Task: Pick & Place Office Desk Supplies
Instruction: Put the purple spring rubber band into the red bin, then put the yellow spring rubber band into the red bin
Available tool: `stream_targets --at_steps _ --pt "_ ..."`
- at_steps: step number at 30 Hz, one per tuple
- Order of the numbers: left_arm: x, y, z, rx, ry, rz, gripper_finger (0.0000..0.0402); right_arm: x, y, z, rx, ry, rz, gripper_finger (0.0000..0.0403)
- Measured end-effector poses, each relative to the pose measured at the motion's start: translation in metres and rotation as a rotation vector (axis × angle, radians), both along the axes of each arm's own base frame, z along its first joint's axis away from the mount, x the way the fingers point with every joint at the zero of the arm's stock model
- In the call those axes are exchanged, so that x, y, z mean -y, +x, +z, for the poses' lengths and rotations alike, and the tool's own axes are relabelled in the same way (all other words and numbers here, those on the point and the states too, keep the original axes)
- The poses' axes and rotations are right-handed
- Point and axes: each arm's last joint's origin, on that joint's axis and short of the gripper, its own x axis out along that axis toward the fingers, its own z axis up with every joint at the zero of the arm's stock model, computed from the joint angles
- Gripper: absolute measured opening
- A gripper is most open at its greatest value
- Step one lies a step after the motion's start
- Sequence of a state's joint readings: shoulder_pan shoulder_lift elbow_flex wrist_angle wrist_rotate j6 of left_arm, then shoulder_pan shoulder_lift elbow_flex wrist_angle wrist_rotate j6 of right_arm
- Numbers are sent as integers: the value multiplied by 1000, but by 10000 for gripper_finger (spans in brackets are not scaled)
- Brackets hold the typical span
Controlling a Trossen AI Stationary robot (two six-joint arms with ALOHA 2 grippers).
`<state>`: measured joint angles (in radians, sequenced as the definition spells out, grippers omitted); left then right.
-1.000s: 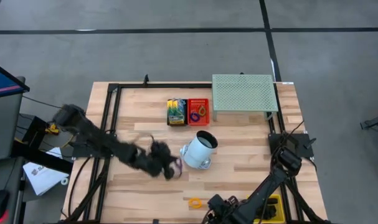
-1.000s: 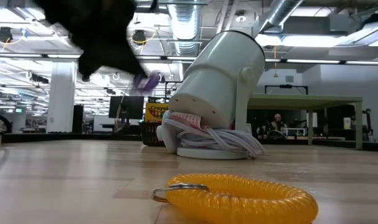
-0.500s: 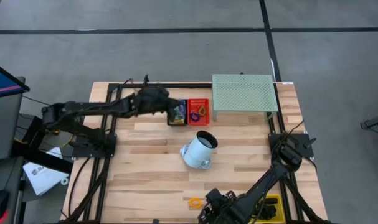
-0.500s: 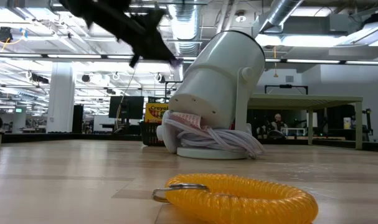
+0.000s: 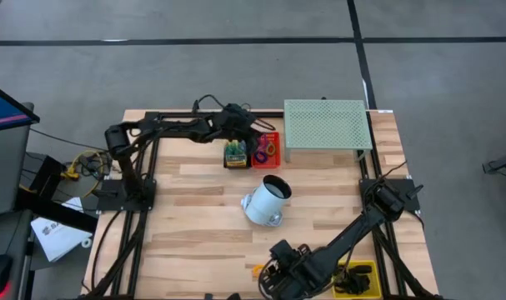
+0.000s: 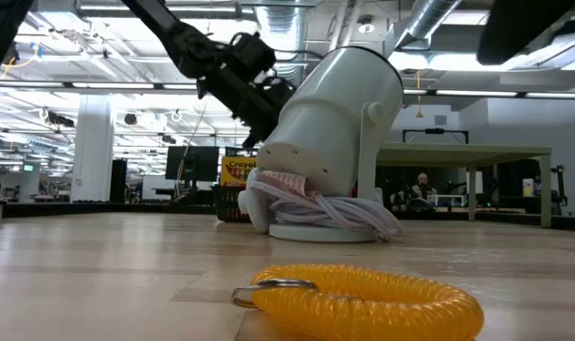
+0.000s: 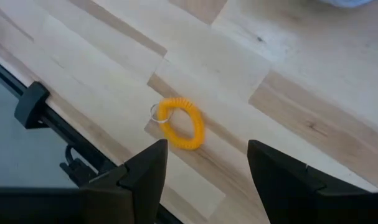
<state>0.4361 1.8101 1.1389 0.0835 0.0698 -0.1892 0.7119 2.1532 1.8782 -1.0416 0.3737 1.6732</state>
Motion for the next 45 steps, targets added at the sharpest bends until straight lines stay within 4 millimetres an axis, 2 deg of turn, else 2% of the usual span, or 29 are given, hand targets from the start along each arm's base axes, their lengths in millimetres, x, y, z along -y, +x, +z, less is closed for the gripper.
stream_targets --at_steps 9,21,24,28,32,37,42,45 --pt "-2 0 -3 -3 -10 24 13 0 0 0 2 -1 2 219" --pt "-4 -1 -3 13 -37 58 167 0 -1 0 5 -18 13 219" --pt "-3 -1 3 27 -11 31 187 0 0 0 6 -23 17 219" --pt "2 -11 22 -4 63 -60 185 0 0 0 3 -26 19 219" --pt "12 -39 49 -114 112 -125 158 -1 -1 0 4 -26 21 219" --pt "40 -89 73 -156 74 -126 129 -2 -1 -2 2 -31 24 219" --pt "87 -156 82 -22 -14 -97 117 -2 -1 -2 7 -33 23 219" --pt "122 -190 75 179 -60 -140 110 -3 -2 -2 20 -47 20 219"
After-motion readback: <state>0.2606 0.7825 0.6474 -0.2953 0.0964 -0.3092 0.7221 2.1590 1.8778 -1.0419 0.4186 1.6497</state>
